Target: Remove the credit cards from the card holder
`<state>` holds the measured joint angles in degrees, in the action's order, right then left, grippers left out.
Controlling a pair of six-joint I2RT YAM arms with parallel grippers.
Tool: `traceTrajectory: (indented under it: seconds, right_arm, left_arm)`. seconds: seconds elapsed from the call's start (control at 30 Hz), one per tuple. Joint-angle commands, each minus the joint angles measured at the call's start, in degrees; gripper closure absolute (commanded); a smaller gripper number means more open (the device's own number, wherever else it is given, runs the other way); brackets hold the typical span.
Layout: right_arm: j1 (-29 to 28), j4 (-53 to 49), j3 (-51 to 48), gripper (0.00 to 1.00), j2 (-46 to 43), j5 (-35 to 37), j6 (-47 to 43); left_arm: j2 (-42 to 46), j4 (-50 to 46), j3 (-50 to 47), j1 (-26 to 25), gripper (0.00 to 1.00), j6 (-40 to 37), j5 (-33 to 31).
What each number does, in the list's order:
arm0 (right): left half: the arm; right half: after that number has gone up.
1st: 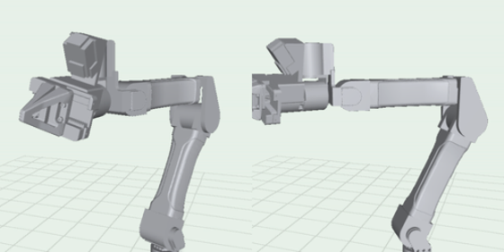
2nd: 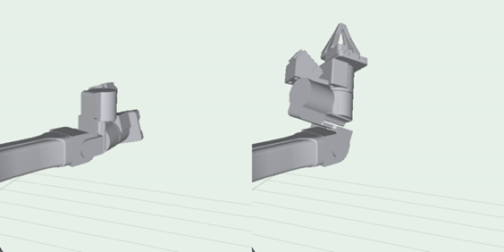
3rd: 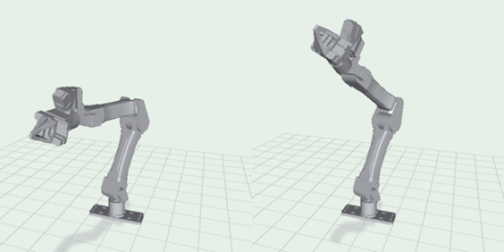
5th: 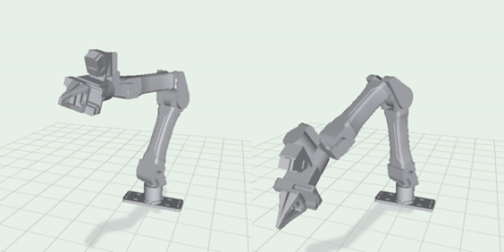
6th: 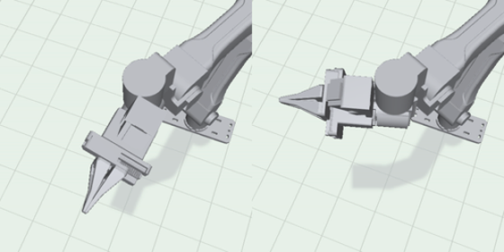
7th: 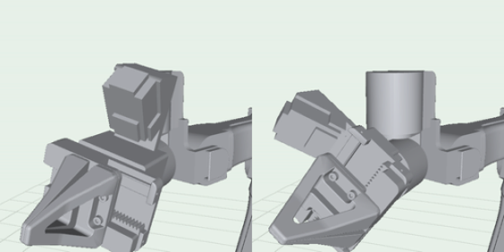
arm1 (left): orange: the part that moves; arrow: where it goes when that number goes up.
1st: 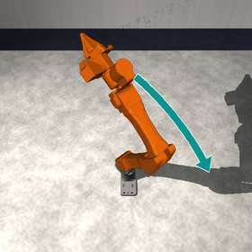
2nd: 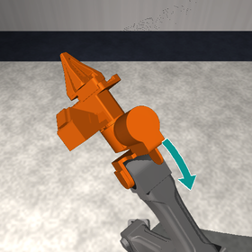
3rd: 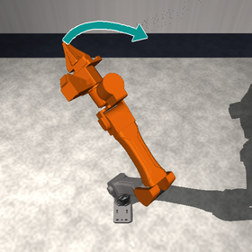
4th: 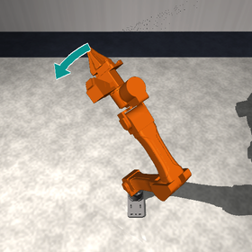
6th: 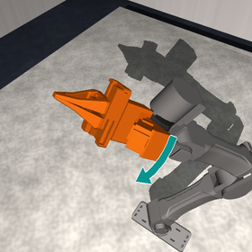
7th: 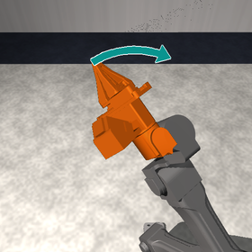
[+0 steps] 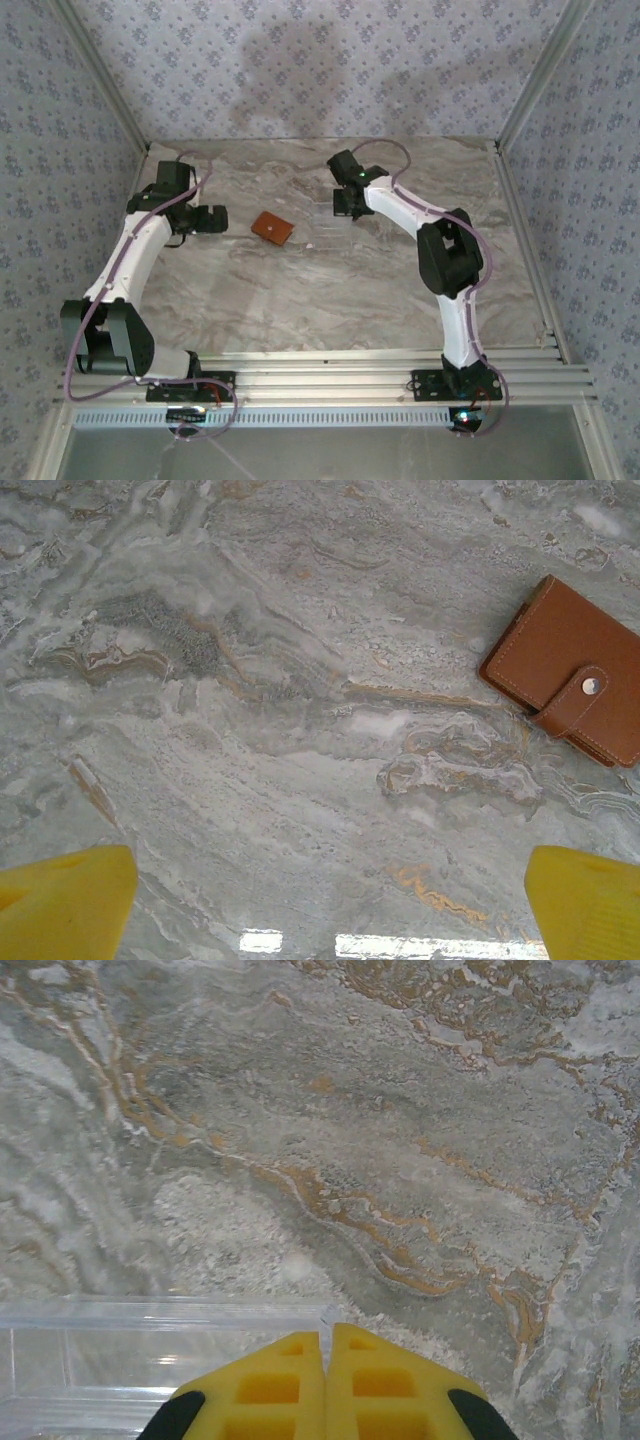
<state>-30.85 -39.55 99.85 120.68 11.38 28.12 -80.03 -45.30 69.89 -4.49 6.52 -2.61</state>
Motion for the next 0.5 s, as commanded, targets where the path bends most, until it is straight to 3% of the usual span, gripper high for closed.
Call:
traceTrajectory:
  seconds: [0.0,0.17,0.3,0.47]
  right_arm:
    - [-0.09,-1.91,2.68,0.96,1.16,1.97,2.48]
    - [0.06,-1.52,2.03,0.93,1.65,0.71,3.52]
    - [0.0,-1.65,2.49,0.84,1.84,0.4,3.19]
    - [0.2,-3.32,3.19,0.76,-0.86,1.0,1.95]
  left_arm:
    - [0.98,-1.28,0.62,0.25,0.0,0.13,0.31]
    - [0.62,-1.46,0.75,0.26,0.0,0.16,0.85]
    - [0.06,-1.51,0.78,0.27,0.0,0.33,1.3]
    - [-2.11,-3.46,2.44,0.17,0.0,1.39,6.11]
